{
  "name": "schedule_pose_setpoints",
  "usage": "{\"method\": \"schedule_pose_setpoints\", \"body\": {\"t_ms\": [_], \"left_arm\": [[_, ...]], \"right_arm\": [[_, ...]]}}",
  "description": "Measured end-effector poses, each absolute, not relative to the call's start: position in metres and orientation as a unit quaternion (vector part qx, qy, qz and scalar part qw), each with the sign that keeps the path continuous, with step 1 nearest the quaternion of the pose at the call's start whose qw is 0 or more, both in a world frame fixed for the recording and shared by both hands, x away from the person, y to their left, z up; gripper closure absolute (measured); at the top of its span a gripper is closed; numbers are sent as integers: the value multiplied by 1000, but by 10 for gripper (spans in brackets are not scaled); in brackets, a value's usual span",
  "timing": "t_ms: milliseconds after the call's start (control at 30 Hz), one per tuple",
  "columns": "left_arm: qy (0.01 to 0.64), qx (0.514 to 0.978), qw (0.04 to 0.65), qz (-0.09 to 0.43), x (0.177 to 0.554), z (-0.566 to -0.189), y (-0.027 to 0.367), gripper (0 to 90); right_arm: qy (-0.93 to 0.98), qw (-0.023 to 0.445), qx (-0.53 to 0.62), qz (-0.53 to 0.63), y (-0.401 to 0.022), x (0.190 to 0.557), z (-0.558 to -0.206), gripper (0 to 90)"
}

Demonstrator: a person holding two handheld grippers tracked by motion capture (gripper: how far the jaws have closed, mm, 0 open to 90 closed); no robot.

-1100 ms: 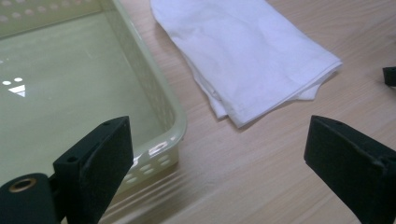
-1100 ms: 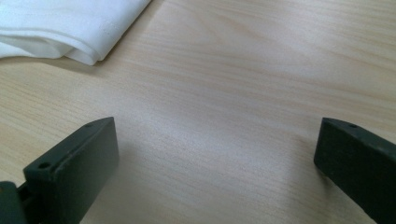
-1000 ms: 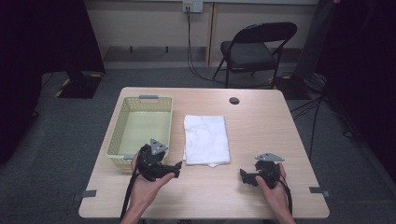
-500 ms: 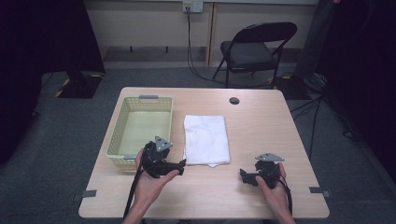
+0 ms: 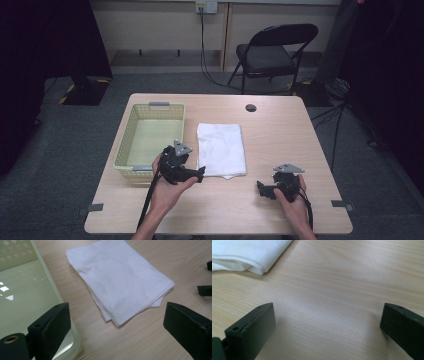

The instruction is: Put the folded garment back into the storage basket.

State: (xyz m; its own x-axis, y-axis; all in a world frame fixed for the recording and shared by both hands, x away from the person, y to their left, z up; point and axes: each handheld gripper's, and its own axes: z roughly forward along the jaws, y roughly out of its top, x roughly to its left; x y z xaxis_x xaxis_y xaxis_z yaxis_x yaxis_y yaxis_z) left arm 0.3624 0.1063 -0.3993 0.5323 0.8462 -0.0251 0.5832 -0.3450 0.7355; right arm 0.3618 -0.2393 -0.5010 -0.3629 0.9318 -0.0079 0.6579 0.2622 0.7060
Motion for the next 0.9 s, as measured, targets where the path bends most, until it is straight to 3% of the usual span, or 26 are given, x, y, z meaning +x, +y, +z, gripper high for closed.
{"method": "schedule_pose_setpoints", "body": {"t_ms": [900], "left_arm": [[447, 790, 373, 193, 390, -381, 87, 67]], "right_arm": [[764, 219, 520, 313, -239, 362, -501, 0]]}}
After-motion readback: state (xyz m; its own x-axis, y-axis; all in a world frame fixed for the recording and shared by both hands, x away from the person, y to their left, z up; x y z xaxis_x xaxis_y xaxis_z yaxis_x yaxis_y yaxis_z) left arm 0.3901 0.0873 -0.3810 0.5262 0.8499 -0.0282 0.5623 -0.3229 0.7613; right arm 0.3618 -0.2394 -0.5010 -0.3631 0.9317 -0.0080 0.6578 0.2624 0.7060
